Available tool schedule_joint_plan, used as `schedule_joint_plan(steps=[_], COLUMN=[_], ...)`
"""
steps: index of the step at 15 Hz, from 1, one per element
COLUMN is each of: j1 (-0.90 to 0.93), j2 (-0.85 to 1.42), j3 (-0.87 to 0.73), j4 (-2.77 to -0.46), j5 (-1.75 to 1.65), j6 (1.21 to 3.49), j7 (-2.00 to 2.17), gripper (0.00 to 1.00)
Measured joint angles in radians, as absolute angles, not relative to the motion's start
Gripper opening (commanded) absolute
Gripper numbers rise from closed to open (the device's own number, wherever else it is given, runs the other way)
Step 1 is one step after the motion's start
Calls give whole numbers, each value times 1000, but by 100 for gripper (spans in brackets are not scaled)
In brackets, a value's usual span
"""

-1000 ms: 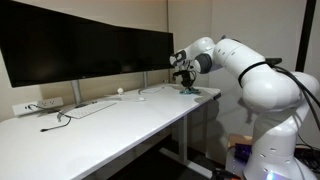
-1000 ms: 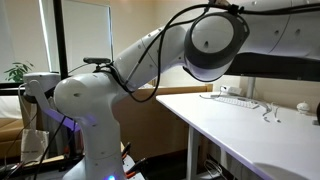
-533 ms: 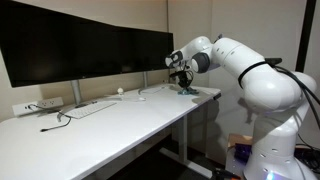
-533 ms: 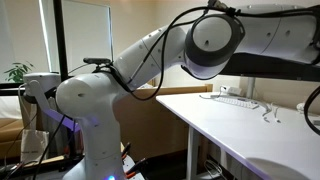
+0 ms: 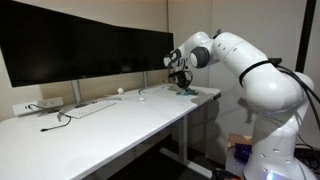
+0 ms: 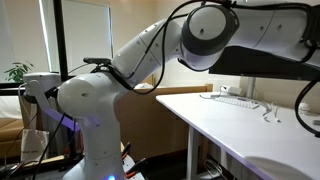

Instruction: Use the blue towel to wipe the desk

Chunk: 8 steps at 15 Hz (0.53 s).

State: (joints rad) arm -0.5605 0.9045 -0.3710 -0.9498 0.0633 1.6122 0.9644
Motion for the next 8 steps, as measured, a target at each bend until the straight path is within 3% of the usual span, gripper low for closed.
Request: schedule_joint_plan(steps=[8], j1=[-544], j2=[754], j3=[-372], j4=[-1209], j5=[62], j6=[1725], j7=[876], gripper=[7])
